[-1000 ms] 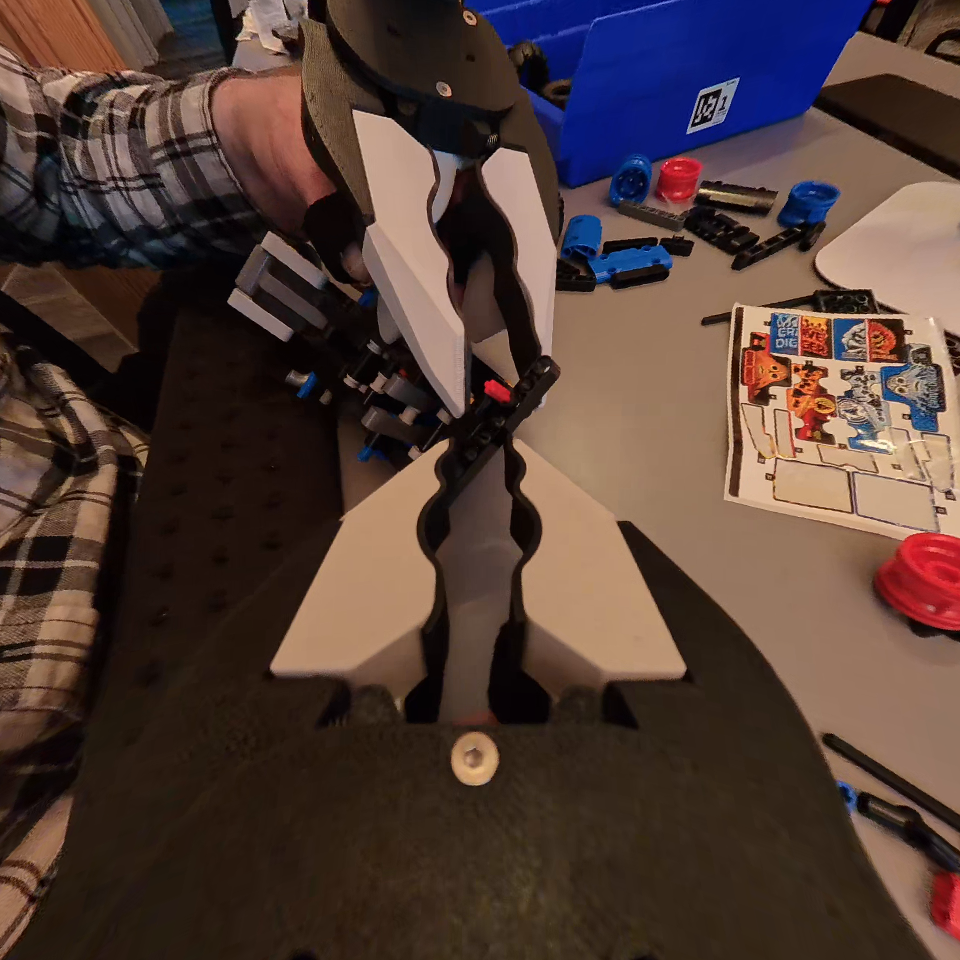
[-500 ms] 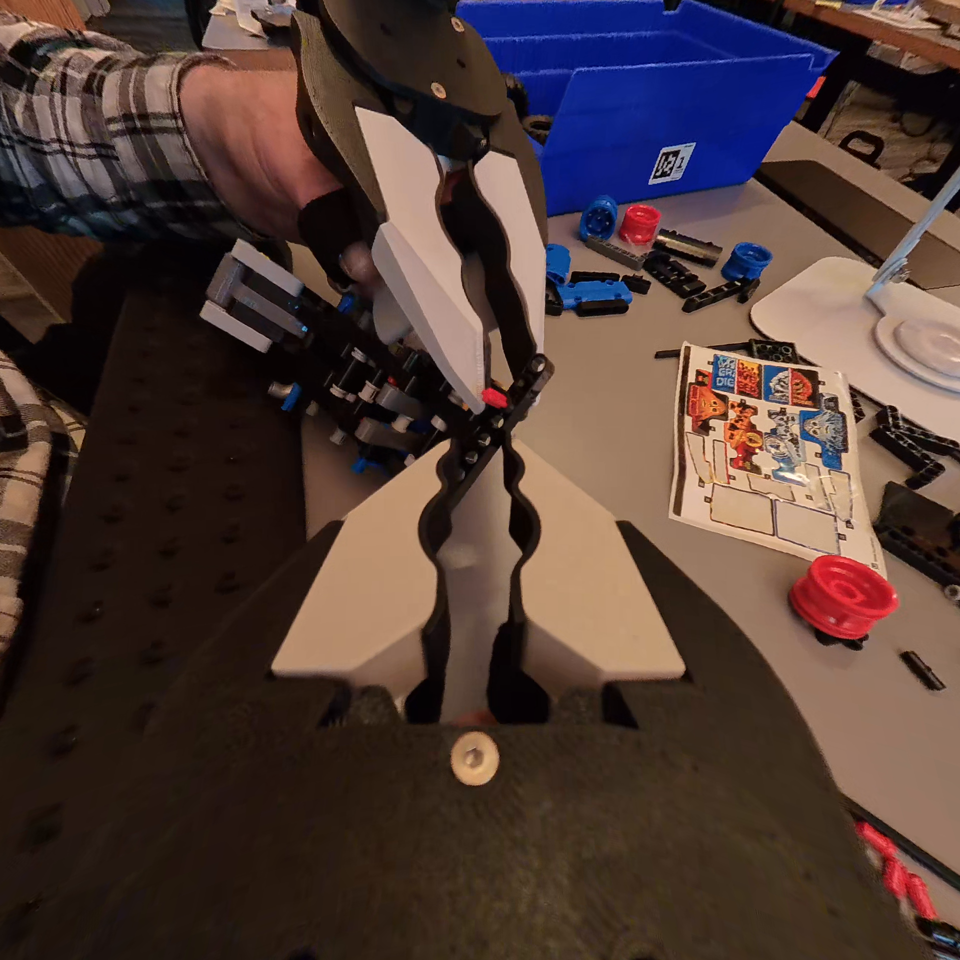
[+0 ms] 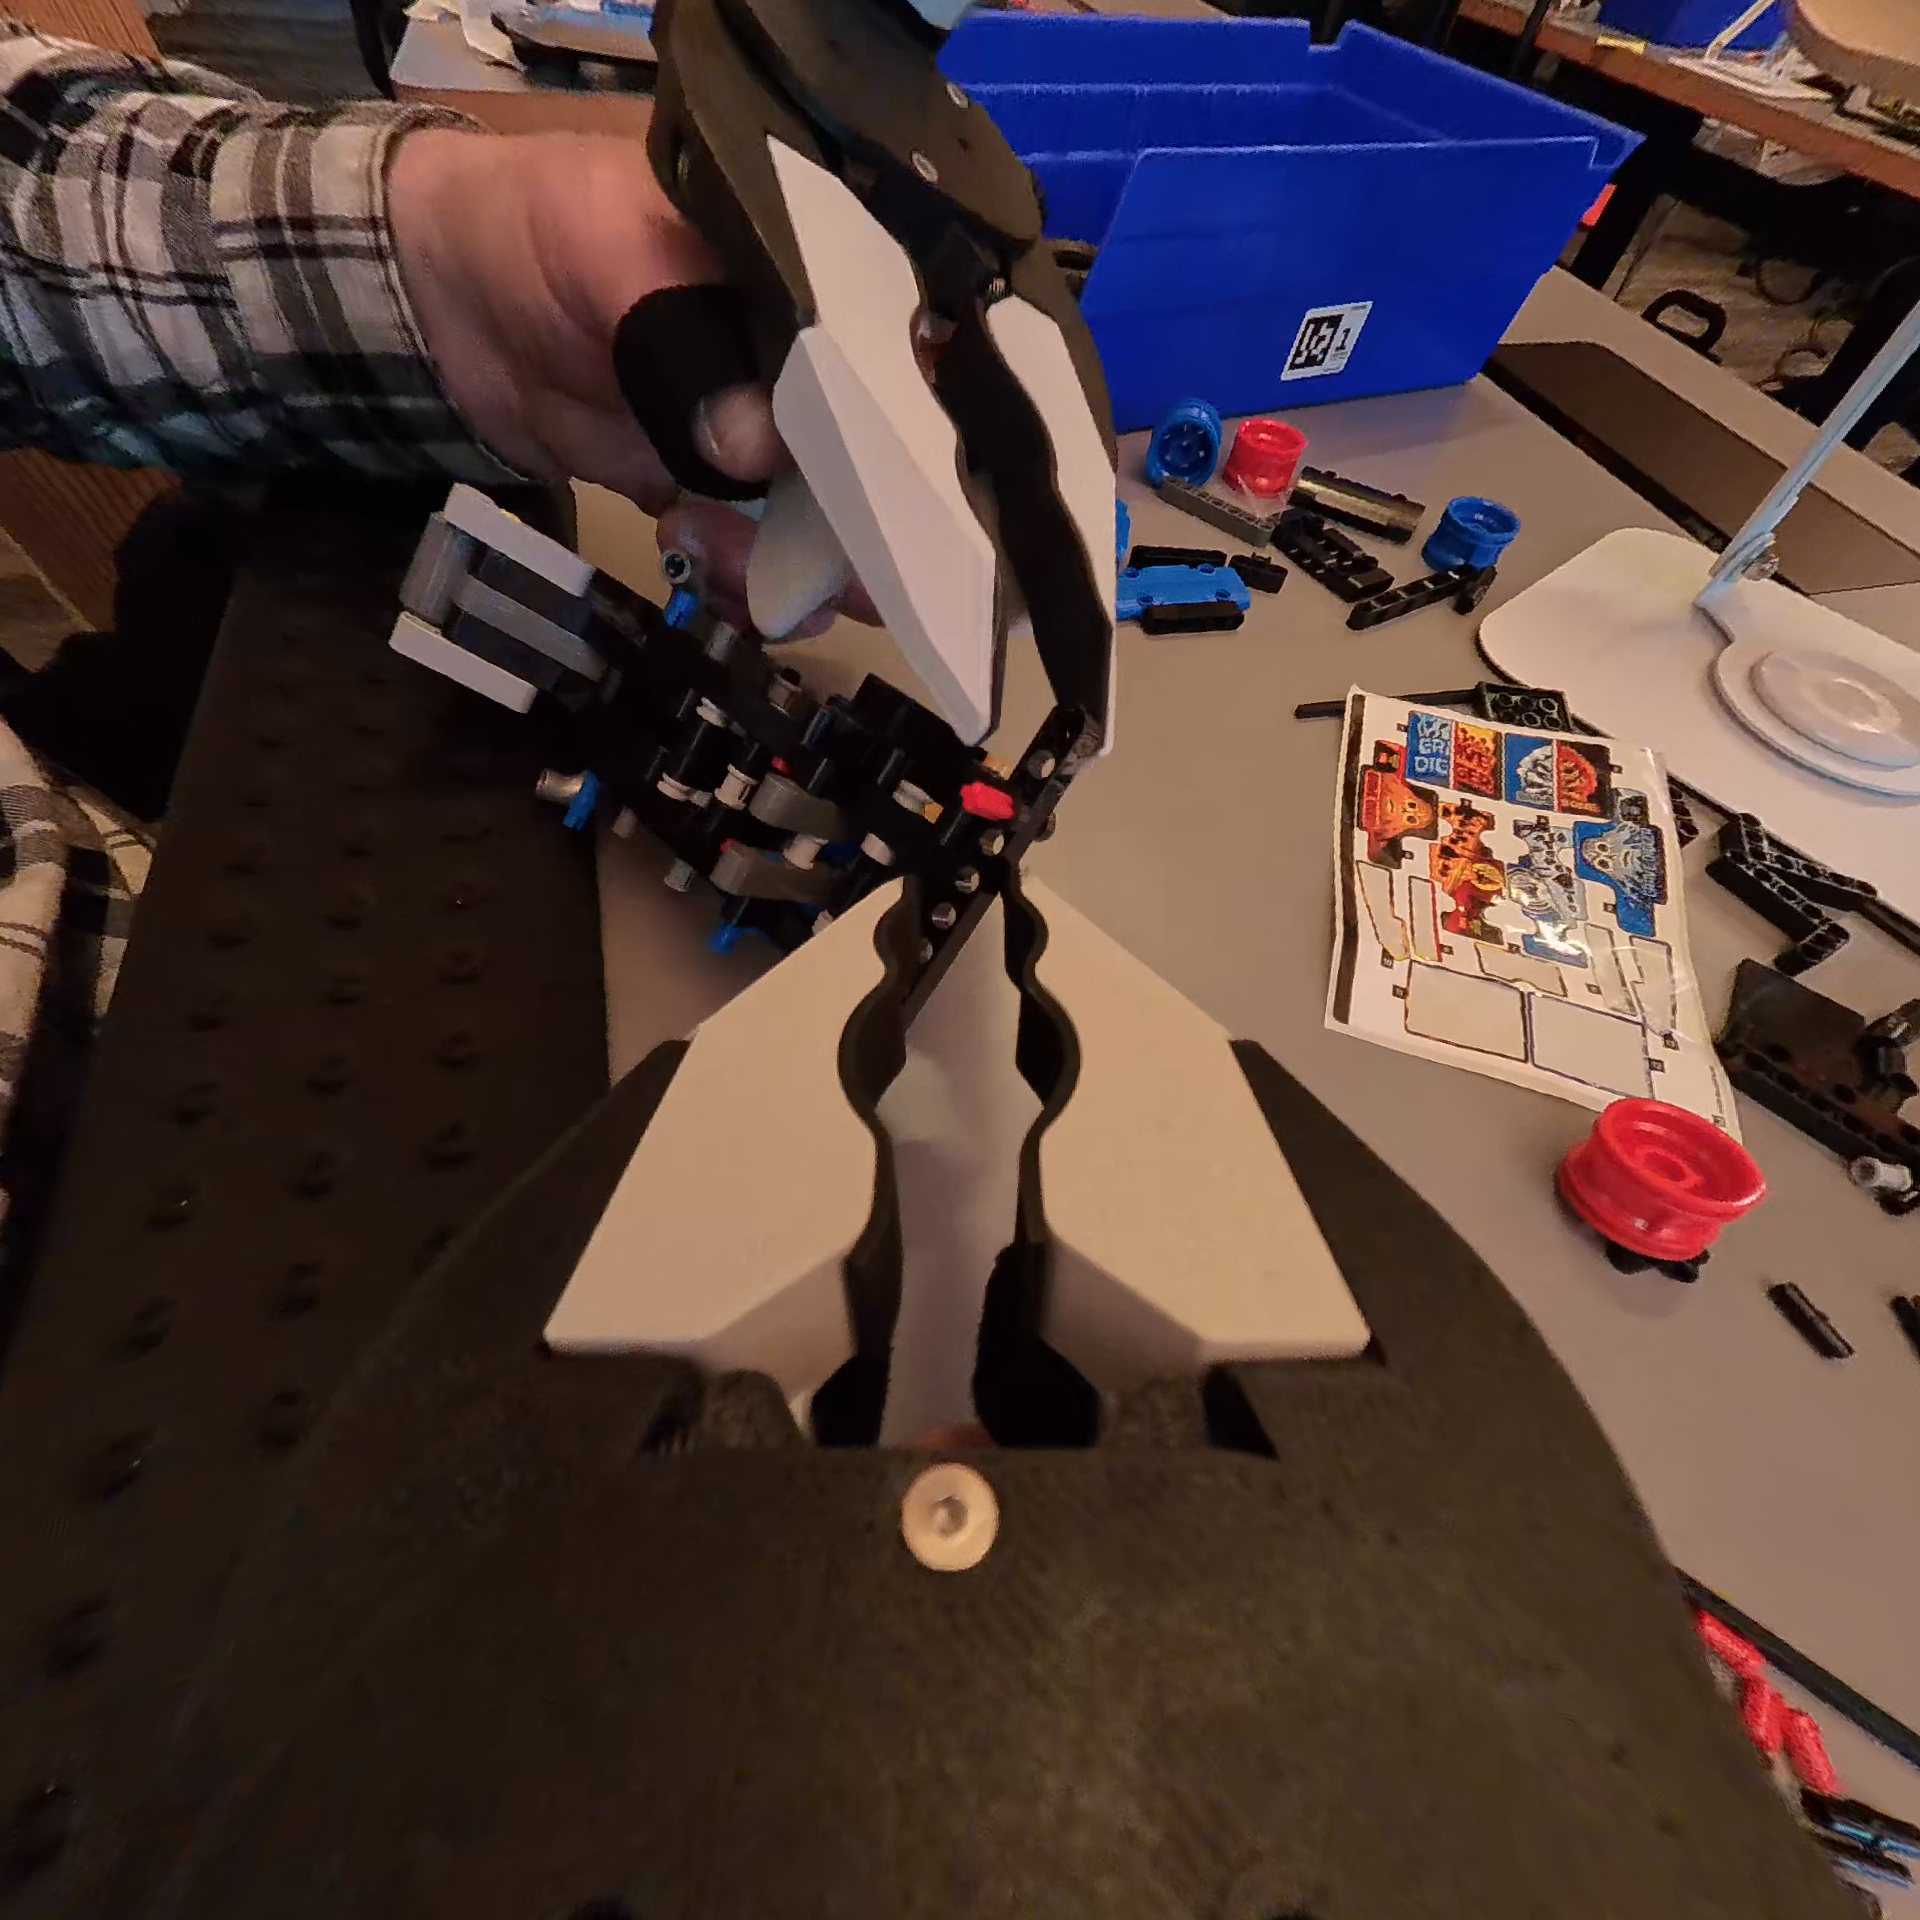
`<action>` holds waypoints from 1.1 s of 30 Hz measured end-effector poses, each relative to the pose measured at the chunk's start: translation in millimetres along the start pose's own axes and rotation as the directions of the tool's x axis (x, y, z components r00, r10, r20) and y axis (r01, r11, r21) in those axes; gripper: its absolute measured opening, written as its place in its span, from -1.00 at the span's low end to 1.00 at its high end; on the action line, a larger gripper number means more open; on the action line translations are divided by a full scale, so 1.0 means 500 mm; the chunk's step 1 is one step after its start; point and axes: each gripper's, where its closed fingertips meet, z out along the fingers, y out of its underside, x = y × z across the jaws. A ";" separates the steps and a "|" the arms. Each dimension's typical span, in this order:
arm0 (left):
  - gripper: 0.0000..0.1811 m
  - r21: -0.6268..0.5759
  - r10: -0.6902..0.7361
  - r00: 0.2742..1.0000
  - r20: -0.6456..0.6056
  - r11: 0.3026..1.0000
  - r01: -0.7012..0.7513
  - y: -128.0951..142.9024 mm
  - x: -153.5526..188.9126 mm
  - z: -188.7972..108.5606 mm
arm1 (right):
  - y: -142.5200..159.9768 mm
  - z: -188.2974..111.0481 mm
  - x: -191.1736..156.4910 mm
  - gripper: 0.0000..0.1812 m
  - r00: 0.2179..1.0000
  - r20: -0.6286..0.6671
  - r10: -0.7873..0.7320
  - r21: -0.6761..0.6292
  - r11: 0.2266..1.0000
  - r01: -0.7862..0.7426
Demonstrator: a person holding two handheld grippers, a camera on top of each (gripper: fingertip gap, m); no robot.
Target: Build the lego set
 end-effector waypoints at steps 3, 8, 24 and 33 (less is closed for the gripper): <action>-0.79 -0.036 -0.004 1.000 0.008 0.999 0.004 0.012 -0.004 0.006 | 0.000 0.000 -0.001 -0.85 1.000 -0.001 -0.010 -0.004 1.000 0.010; -0.90 -0.049 -0.003 1.000 0.021 0.999 0.004 0.012 -0.007 0.012 | 0.002 -0.003 -0.004 -0.85 1.000 0.005 -0.004 -0.010 1.000 0.004; -0.90 -0.082 0.039 0.999 0.009 0.996 -0.038 0.021 0.003 0.025 | -0.018 -0.029 -0.008 -0.72 0.895 0.250 0.371 0.062 0.916 -0.397; -0.88 -0.095 0.028 1.000 -0.009 0.995 -0.028 0.026 0.007 0.030 | -0.008 -0.027 -0.002 -0.94 0.906 0.215 0.366 0.049 0.922 -0.384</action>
